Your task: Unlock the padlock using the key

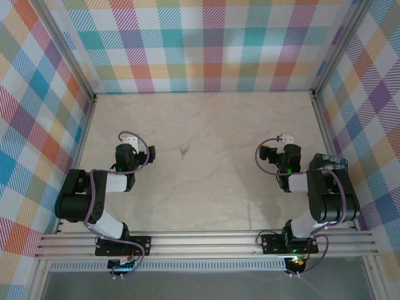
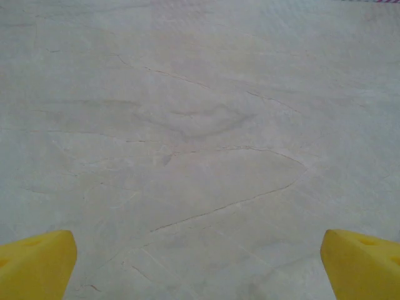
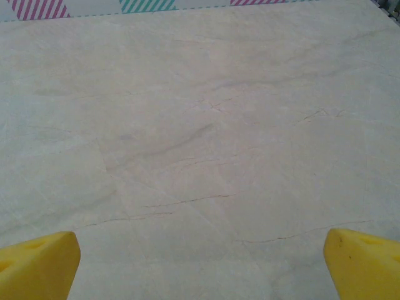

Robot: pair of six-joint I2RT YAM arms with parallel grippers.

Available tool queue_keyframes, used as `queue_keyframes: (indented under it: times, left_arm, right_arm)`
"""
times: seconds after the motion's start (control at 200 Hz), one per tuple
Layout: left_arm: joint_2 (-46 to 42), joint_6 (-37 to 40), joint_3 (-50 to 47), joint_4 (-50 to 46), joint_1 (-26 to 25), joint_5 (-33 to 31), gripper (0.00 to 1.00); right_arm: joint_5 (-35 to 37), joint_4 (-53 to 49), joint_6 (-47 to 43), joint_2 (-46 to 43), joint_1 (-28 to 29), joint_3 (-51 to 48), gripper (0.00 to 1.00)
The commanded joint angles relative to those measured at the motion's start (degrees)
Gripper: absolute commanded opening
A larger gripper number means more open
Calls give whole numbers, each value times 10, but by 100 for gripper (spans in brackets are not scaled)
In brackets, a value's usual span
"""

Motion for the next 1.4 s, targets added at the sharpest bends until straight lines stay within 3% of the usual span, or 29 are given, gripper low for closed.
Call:
queue_keyframes:
  times: [0.0, 0.57, 0.675, 0.74, 0.82, 0.915, 1.085, 1.165, 1.26, 1.395]
  left_arm:
    - [-1, -4, 0, 10, 5, 7, 100]
    - [-1, -4, 3, 6, 3, 6, 100]
    - [-19, -11, 16, -24, 16, 31, 100]
    - [-36, -32, 71, -141, 23, 1, 100]
    - [-51, -36, 93, -185, 25, -11, 100]
    - [-75, -58, 117, -245, 25, -43, 100]
    - [-75, -92, 224, -414, 9, -31, 100]
    - [-69, -104, 251, -450, -7, -22, 100]
    - [-67, -112, 275, -477, -25, -24, 100]
    - [-73, -113, 302, -506, -39, -18, 100]
  right_arm:
    - [-9, 19, 7, -4, -2, 8, 100]
    - [-4, 18, 9, -7, -2, 10, 100]
    - [55, -74, 24, -50, 2, 38, 100]
    - [99, -249, 75, -98, -3, 96, 100]
    - [102, -328, 85, -148, -7, 118, 100]
    - [164, -462, 131, -196, -16, 156, 100]
    - [230, -670, 210, -216, -87, 219, 100]
    - [217, -712, 235, -214, -137, 224, 100]
    - [145, -736, 254, -198, -193, 222, 100]
    - [100, -745, 259, -162, -202, 217, 100]
